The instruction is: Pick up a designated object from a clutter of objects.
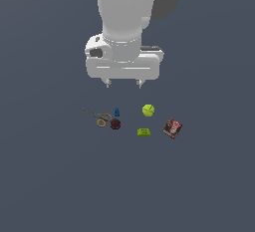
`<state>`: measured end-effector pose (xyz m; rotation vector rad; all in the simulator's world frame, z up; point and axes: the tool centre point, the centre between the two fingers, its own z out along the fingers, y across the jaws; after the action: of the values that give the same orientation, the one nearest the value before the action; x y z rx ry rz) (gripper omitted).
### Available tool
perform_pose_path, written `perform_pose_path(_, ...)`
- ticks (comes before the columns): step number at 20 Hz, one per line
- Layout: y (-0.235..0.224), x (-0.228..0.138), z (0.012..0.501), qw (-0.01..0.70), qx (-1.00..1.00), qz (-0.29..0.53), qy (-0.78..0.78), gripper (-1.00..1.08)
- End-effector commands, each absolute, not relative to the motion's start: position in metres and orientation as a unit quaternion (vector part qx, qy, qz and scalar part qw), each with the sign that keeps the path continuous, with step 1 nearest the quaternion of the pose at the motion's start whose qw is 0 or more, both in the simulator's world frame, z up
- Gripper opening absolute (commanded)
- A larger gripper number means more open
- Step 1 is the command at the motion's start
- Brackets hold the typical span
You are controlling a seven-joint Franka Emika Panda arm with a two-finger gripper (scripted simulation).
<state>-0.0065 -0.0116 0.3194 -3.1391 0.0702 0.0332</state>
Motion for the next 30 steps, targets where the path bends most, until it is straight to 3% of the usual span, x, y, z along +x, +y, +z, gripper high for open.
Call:
perform_pose_path(1, -0.012, -0.007, 0.319, 0.001, -1.0, 0.011, 0.022, 1.0)
perform_pose_path(16, -0.006, -0.003, 0.331, 0.001, -1.0, 0.001, 0.009, 1.0)
perform_pose_path(30, 0.049, 0.015, 0.276, 0.012, -0.997, 0.004, 0.075, 1.0)
